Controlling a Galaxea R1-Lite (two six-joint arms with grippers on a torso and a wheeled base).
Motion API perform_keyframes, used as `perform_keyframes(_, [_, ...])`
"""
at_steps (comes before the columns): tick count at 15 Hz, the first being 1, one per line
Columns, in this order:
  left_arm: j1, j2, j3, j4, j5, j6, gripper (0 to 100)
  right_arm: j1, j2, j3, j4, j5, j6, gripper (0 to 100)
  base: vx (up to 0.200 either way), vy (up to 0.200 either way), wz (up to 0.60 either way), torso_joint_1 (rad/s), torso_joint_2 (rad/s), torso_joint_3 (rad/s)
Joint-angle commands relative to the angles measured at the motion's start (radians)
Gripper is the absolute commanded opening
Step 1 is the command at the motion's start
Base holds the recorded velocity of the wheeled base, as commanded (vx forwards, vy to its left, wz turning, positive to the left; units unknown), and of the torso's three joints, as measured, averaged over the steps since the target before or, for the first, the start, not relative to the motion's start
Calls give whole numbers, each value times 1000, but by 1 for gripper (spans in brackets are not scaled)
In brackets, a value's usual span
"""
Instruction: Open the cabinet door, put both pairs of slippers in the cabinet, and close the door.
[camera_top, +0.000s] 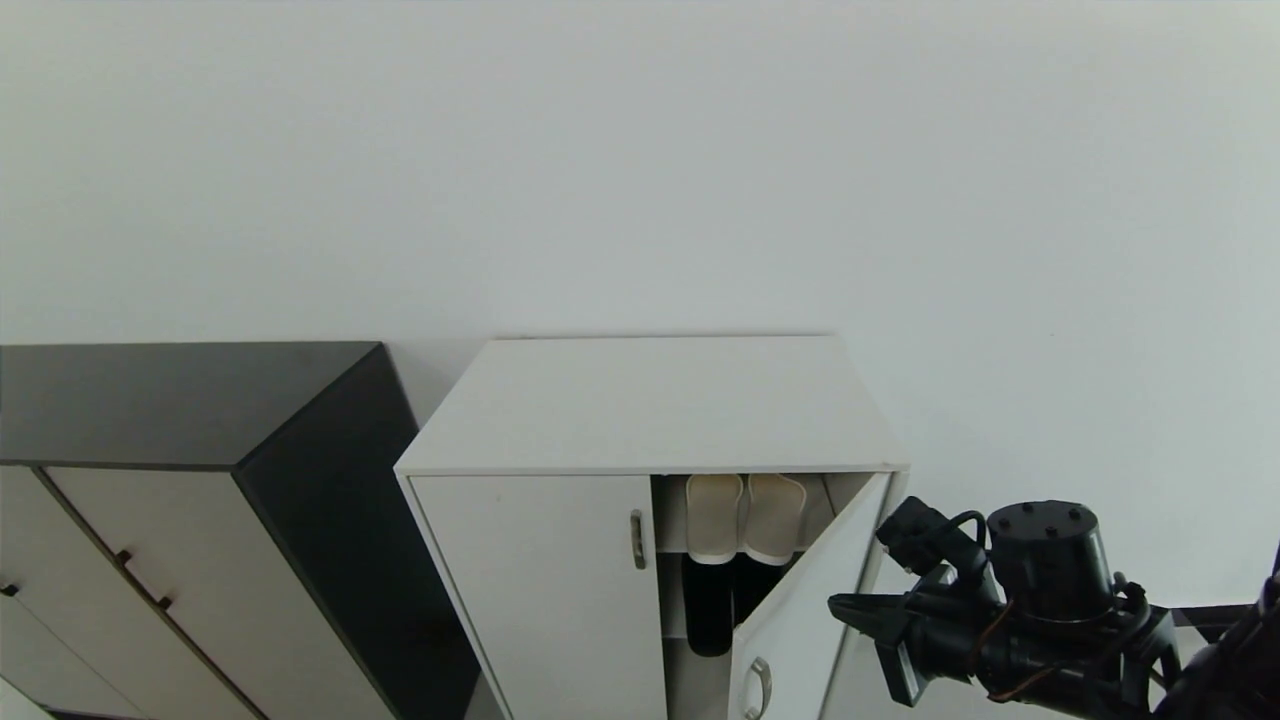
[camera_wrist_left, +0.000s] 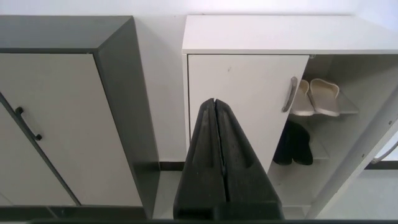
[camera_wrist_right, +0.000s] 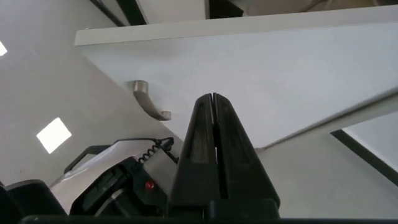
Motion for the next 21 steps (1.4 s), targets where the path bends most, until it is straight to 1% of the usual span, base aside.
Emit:
perform_keyframes(1, [0, 1, 0, -1, 0, 0, 0, 3, 51, -26, -17, -1, 1, 0, 0, 0, 0, 0, 0, 0])
perform_keyframes(5, [0, 1, 0, -1, 0, 0, 0, 1, 125, -106, -29, -4, 4, 0, 0, 0, 0, 0, 0, 0])
perform_keyframes(10, [0, 1, 0, -1, -2, 1, 0, -12, 177, -175, -29, -6, 5, 0, 0, 0, 0, 0, 0, 0])
perform_keyframes(15, [0, 1, 0, -1, -3, 1, 0, -28, 237, -298, -26, -6, 45, 0, 0, 0, 0, 0, 0, 0])
perform_keyframes(21, [0, 1, 0, 1, -3, 1, 0, -49, 283, -359, -25, -6, 70, 0, 0, 0, 0, 0, 0, 0])
